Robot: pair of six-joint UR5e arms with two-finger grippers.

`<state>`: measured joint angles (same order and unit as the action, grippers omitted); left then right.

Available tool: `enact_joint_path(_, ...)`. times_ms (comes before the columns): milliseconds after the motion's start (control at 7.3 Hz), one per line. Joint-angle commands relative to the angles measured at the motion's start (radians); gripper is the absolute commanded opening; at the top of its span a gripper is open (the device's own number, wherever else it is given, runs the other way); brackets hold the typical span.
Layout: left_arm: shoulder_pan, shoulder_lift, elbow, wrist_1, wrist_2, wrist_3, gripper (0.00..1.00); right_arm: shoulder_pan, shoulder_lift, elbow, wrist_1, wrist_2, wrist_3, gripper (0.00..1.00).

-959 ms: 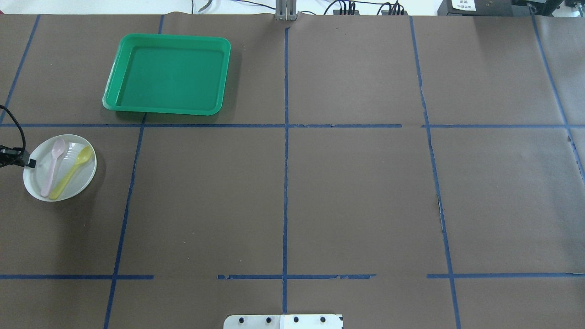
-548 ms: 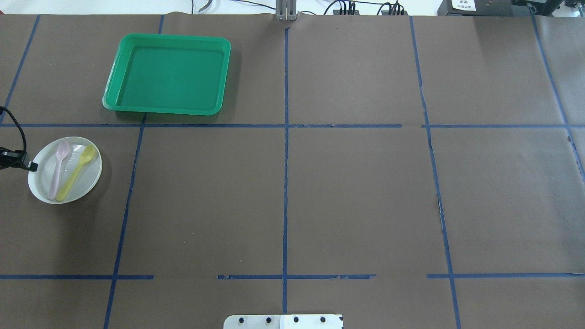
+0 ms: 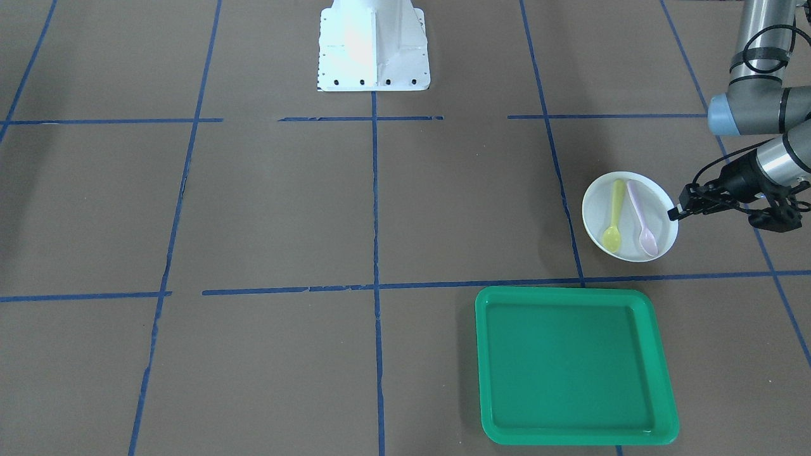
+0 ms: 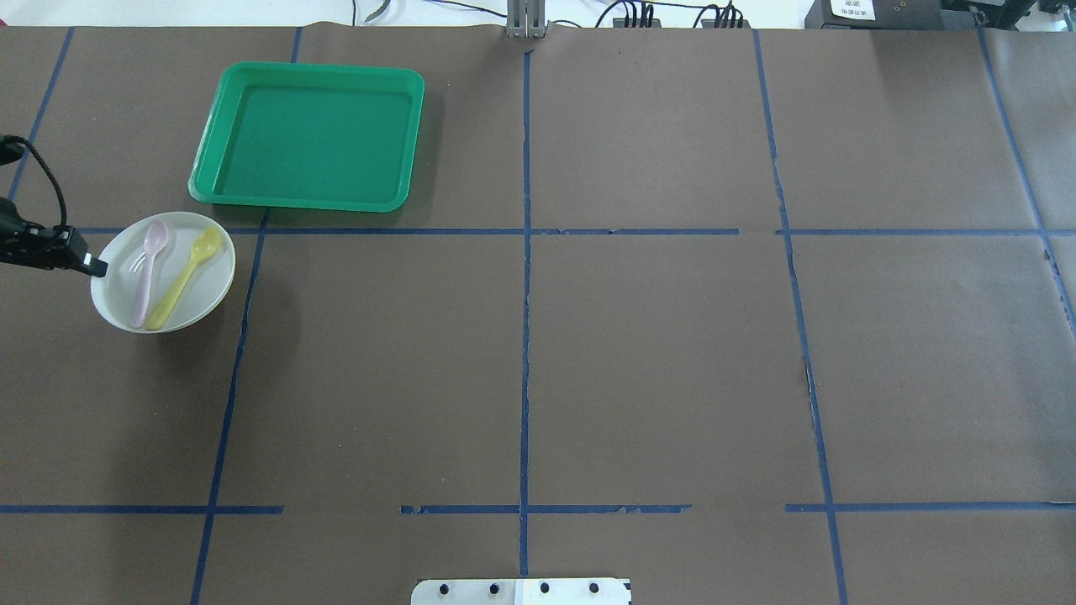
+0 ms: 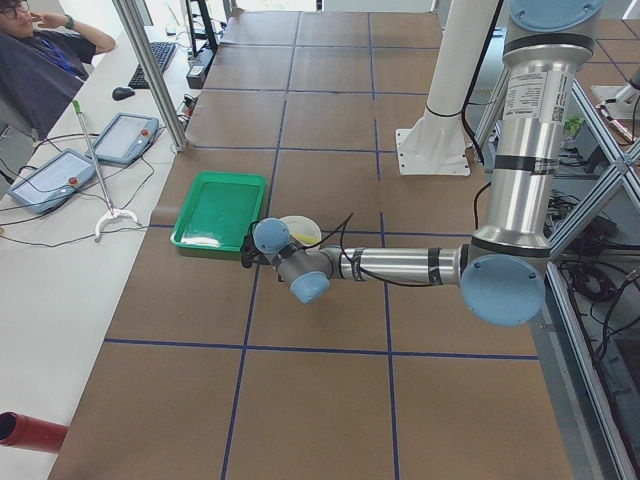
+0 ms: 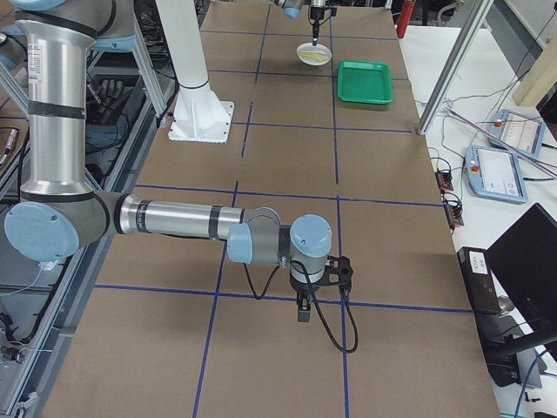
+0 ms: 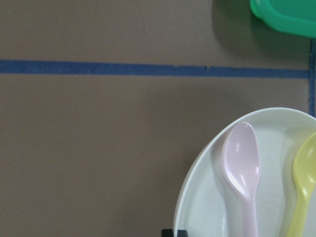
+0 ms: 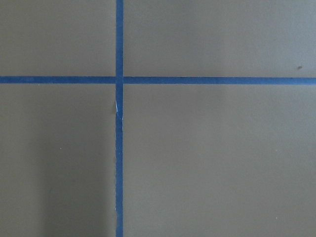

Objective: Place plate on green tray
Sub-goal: 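Lift the plate with spoons and carry it onto the green tray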

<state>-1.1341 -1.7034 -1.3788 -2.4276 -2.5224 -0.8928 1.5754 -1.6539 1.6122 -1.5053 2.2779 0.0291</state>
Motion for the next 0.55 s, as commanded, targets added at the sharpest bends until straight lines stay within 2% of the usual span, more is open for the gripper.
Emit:
enact_joint_path(0,-0.003,-0.189,0.094,0.025,0.005,-0.138,0.00,0.000,-0.001,0.000,0.000,0.000,0.000,1.00)
enact_joint_path(274,-0.009,-0.304,0.183,0.077,0.008,-0.140,0.00,0.000,-0.001,0.000,0.000,0.000,0.000,1.00)
enact_joint_path(411,-0.009,-0.399,0.281,0.097,0.023,-0.141,0.00,0.000,0.000,0.000,-0.001,0.000,0.000,1.00)
